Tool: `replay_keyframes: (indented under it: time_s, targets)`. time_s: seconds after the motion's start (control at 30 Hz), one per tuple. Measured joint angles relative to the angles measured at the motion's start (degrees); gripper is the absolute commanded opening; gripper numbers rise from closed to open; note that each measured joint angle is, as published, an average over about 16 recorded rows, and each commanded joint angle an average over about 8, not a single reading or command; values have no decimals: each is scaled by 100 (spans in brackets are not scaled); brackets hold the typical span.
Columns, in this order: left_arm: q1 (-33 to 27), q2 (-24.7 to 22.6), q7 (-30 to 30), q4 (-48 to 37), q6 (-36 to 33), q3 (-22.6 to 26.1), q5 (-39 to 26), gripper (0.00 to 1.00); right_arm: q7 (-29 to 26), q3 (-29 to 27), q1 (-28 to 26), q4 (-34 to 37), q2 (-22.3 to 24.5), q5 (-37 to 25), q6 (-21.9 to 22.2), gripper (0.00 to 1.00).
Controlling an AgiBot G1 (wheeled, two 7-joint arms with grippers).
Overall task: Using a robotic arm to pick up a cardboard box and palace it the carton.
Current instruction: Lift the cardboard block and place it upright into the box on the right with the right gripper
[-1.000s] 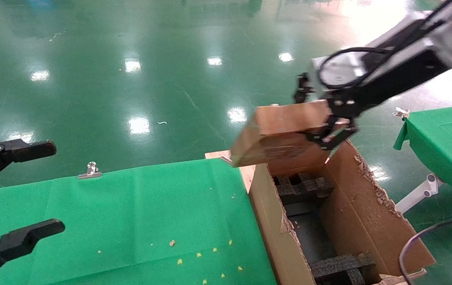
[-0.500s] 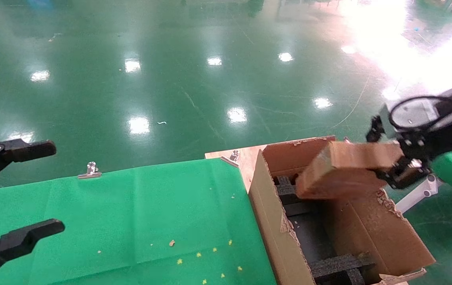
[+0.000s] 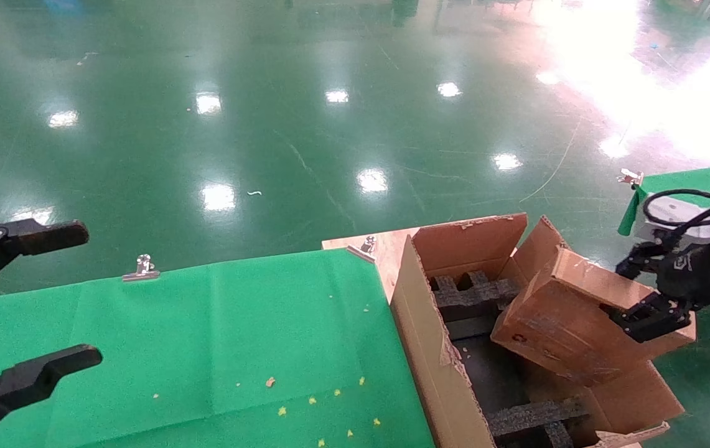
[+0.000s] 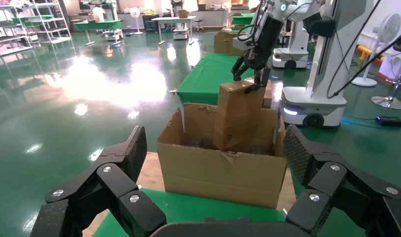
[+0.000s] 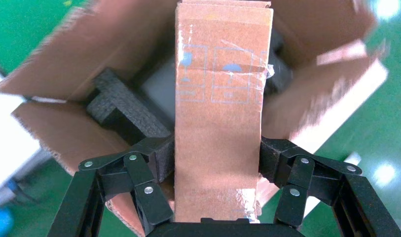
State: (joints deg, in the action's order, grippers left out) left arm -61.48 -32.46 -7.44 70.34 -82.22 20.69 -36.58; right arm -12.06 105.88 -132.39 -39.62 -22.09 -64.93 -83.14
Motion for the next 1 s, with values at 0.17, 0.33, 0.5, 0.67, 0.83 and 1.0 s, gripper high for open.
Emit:
replay_keyframes:
  time_s: [0.17,0.33,0.5,0.67,0.83,1.0]
  targets:
    - [0,0,0,0,0,0,0,100,-439,-8,298,-66,373,342,436,0]
    - [0,0,0,0,0,0,0,100,-745,-9,599,-273,743,721,920,0]
    - [1,0,0,-1,1,0,1,100,-891,-5,864,-509,1037,1075,1327,0]
    - [1,0,0,-1,1,0,1,100,-926,7,1012,-655,1174,1264,1543,0]
    - [1,0,0,-2,2,0,1,100,-940,21,1053,-692,1186,1302,1591,0]
    - [1,0,0,-2,2,0,1,100,-1170,51,1090,-671,1112,1313,1691,0]
